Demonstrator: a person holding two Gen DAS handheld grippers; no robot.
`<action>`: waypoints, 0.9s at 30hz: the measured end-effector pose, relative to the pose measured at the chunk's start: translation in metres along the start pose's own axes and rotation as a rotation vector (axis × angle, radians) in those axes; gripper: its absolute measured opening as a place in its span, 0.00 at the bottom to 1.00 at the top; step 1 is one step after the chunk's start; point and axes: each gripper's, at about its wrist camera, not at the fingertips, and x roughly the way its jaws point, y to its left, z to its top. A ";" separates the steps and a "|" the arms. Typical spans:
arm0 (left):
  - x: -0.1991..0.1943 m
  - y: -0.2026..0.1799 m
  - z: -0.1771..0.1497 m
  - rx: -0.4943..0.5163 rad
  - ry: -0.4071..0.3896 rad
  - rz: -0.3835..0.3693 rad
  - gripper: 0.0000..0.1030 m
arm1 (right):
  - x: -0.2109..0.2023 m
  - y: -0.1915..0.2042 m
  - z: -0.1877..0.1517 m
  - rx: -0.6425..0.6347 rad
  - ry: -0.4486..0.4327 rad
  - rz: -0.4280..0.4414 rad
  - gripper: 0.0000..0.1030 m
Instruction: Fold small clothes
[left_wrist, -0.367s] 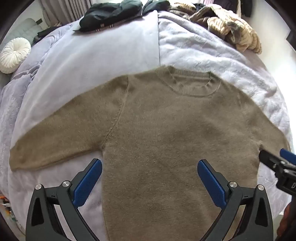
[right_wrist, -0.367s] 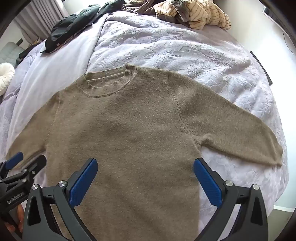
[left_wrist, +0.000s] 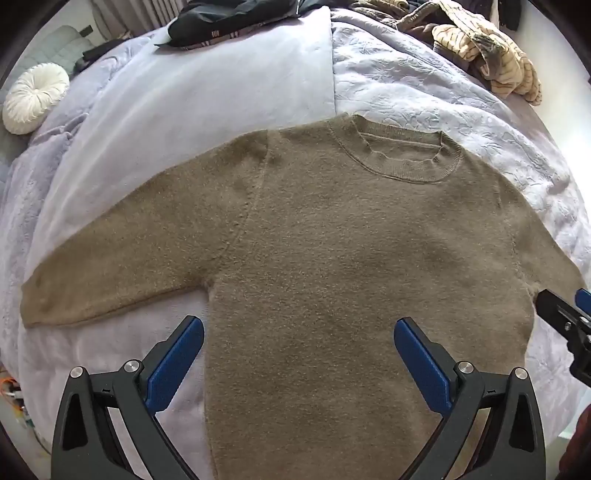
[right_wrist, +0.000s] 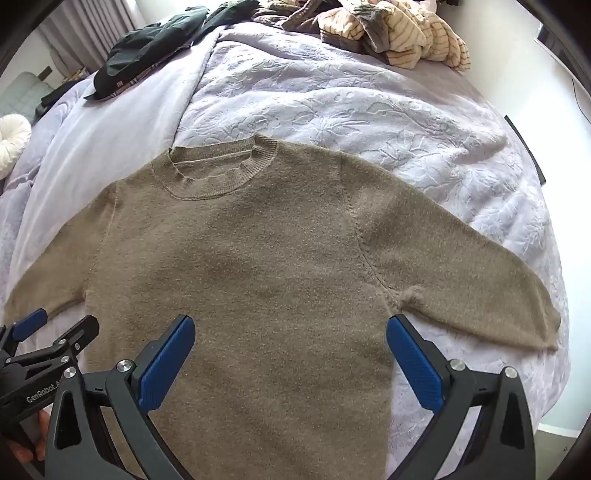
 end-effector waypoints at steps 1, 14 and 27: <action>0.001 0.000 0.000 0.001 -0.005 0.011 1.00 | 0.001 0.001 -0.001 -0.008 -0.006 -0.003 1.00; -0.001 0.000 0.005 0.020 -0.014 0.021 1.00 | 0.007 0.006 -0.001 -0.027 -0.003 -0.013 1.00; 0.000 -0.002 0.007 0.018 -0.010 0.042 1.00 | 0.011 0.005 0.000 -0.028 0.008 -0.018 1.00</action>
